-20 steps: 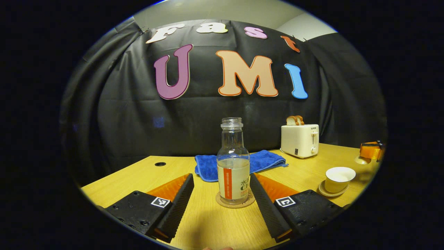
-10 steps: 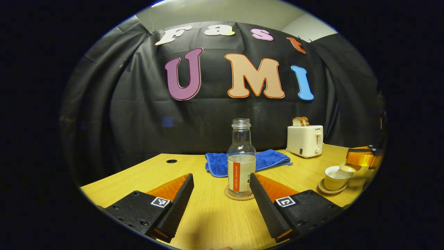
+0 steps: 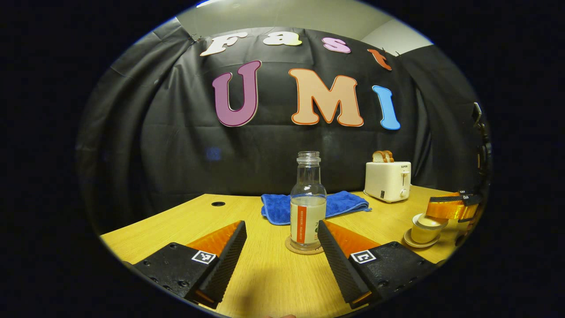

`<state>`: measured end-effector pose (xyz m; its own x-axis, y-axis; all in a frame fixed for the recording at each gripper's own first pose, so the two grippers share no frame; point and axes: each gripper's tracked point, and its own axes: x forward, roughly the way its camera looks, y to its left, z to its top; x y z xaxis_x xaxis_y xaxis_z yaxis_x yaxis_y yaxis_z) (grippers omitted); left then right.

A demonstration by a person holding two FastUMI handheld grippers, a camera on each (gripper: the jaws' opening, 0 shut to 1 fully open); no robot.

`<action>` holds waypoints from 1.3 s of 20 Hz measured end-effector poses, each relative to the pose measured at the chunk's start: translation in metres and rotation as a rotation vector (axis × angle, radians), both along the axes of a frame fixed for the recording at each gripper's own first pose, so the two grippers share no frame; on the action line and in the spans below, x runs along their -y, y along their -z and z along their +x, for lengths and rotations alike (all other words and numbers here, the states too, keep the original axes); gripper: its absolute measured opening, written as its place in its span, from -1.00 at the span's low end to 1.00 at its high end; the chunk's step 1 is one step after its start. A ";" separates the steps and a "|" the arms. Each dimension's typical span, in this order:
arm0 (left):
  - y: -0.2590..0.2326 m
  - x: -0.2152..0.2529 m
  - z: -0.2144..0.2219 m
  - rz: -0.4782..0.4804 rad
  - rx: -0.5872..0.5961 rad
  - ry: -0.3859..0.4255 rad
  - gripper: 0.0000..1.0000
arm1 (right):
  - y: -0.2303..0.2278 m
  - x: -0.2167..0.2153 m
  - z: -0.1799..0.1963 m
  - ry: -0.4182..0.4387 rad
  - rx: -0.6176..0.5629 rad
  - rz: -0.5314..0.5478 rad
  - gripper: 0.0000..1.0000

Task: Open the teacup lid with one hand, grasp the water bottle and pour water into the teacup with the other hand; after pouring, place the water bottle on the coaster and then close the teacup lid.

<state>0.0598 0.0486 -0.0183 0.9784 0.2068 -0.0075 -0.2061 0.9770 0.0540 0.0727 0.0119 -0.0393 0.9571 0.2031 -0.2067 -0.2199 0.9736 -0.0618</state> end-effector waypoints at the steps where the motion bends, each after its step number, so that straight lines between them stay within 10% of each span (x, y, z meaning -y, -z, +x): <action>1: 0.001 0.000 0.000 0.001 0.000 0.001 0.89 | 0.001 -0.001 0.001 -0.003 -0.008 -0.003 -0.29; 12: 0.000 0.000 0.000 0.000 0.000 -0.002 0.89 | 0.004 -0.002 0.001 -0.003 -0.029 -0.004 -0.16; 19: 0.000 0.000 -0.001 0.000 0.000 -0.005 0.89 | -0.022 0.005 -0.010 0.016 0.114 0.024 0.75; 26: -0.001 -0.004 -0.012 0.000 0.000 -0.039 0.89 | -0.027 0.050 -0.020 0.234 0.146 -0.009 0.84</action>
<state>0.0476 0.0527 -0.0174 0.9697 0.2444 -0.0077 -0.2436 0.9684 0.0542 0.0530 -0.0380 -0.0125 0.9975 -0.0288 -0.0644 0.0232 0.9961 -0.0855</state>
